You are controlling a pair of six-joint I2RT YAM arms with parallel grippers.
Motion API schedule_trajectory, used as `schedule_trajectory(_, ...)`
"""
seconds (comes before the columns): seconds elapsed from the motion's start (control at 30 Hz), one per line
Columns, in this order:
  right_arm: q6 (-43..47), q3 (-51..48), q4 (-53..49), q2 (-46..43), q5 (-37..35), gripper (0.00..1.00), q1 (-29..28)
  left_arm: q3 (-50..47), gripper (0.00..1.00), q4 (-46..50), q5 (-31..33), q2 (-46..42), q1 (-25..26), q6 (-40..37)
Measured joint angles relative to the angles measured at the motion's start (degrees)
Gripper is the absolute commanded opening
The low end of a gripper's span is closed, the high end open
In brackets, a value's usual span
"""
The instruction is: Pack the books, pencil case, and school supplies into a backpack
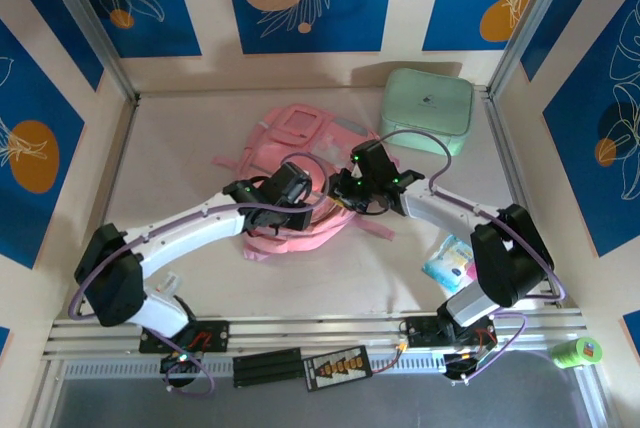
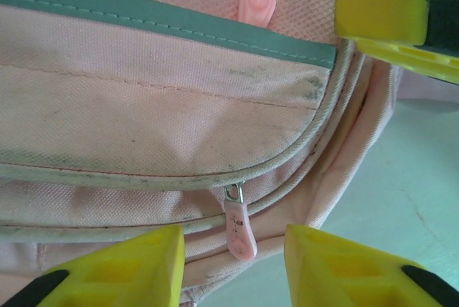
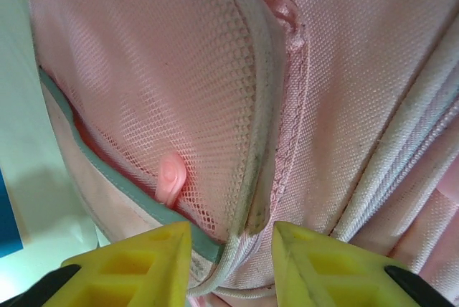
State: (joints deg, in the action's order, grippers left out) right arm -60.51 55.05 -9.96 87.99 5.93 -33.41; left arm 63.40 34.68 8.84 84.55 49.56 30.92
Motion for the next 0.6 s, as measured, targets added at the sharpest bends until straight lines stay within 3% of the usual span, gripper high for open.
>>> schedule_trajectory(0.1, -0.5, 0.1, 0.4, 0.8, 0.5, 0.33, 0.0, 0.3, 0.33, 0.7, 0.5, 1.3, 0.2, -0.3)
schedule_trajectory(0.43, -1.1, 0.1, 1.4, 1.2, 1.5, 0.31, 0.0, 4.1, 0.32, 3.3, 2.5, 6.5, 2.4, -2.1)
schedule_trajectory(0.6, -1.2, 0.1, 1.4, 1.2, 1.6, 0.27, 0.0, 5.5, 0.19, 4.9, 5.3, 8.2, 2.6, -2.8)
